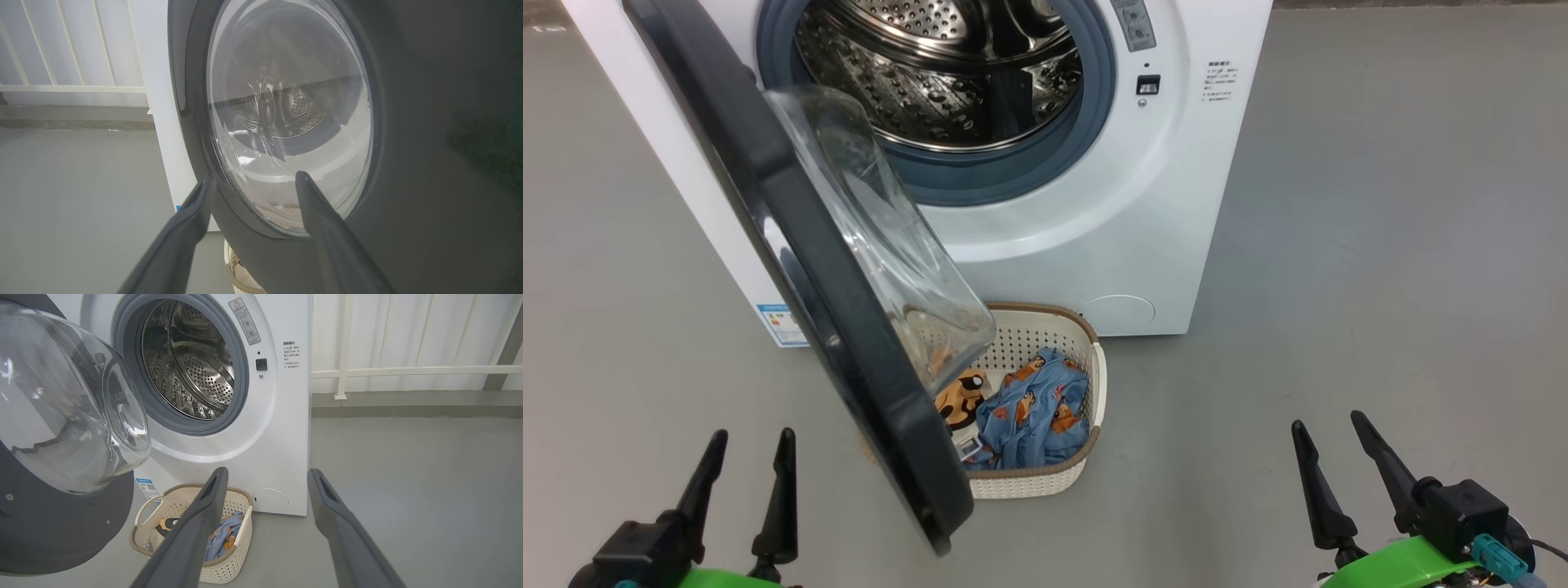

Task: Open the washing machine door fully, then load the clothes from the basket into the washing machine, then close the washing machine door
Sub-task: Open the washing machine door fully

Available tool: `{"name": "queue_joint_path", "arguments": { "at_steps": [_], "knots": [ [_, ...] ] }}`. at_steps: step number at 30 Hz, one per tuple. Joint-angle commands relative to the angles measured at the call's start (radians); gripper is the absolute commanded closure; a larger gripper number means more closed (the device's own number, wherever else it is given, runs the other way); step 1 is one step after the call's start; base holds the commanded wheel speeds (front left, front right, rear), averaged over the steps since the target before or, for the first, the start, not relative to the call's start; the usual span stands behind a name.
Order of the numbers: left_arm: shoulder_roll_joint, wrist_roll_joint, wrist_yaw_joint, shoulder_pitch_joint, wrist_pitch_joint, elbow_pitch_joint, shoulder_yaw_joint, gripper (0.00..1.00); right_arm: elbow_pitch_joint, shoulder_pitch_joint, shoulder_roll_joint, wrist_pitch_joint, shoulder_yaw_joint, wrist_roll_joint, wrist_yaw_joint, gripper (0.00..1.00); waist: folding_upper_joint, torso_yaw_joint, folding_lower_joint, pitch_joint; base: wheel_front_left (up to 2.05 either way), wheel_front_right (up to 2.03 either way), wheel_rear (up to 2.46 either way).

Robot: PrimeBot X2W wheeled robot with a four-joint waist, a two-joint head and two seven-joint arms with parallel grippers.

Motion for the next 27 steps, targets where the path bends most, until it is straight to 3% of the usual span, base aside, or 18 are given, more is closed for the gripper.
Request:
{"name": "queue_joint_path", "arguments": {
  "at_steps": [1,3,4,5,6,13,21,27],
  "knots": [
    [0.011,0.003,-0.002,-0.019,-0.006,-0.028,0.033,0.0,-0.019,-0.029,-0.001,-0.012,0.026,-0.011,0.002,0.0,0.0,-0.001,0.0,-0.003,0.0,0.0,0.0],
    [0.012,0.004,-0.002,-0.017,-0.006,-0.028,0.033,0.0,-0.018,-0.028,-0.001,-0.012,0.027,-0.011,0.002,0.0,0.0,-0.002,0.0,-0.005,0.0,0.0,0.0],
    [0.012,0.004,-0.002,-0.016,-0.006,-0.029,0.033,0.24,-0.019,-0.028,0.0,-0.012,0.028,-0.011,0.002,0.0,0.0,-0.003,0.0,-0.006,0.0,0.0,0.0],
    [0.013,0.004,-0.002,-0.015,-0.006,-0.031,0.032,0.74,-0.019,-0.029,0.0,-0.012,0.027,-0.01,0.002,0.0,0.0,-0.004,0.0,-0.007,0.0,0.0,0.0],
    [0.015,0.003,-0.002,-0.014,-0.006,-0.031,0.029,1.0,-0.019,-0.029,-0.001,-0.012,0.027,-0.01,0.002,0.0,0.0,-0.004,0.0,-0.007,0.0,0.0,0.0],
    [0.011,0.0,-0.002,-0.015,-0.006,-0.071,0.054,1.0,-0.019,-0.027,0.0,-0.012,0.02,-0.004,0.002,0.0,0.0,-0.002,0.0,-0.014,0.0,0.0,0.0],
    [0.015,0.009,-0.002,-0.084,-0.006,-0.314,0.137,1.0,-0.019,-0.028,0.001,-0.012,0.017,0.007,0.002,0.0,0.0,0.009,0.0,-0.025,0.0,0.0,0.0],
    [0.061,0.028,-0.002,-0.154,-0.006,-0.48,0.055,1.0,-0.02,-0.026,0.003,-0.012,0.018,0.01,0.002,0.0,0.0,0.012,0.0,-0.036,0.0,0.0,0.0]
  ]
}}
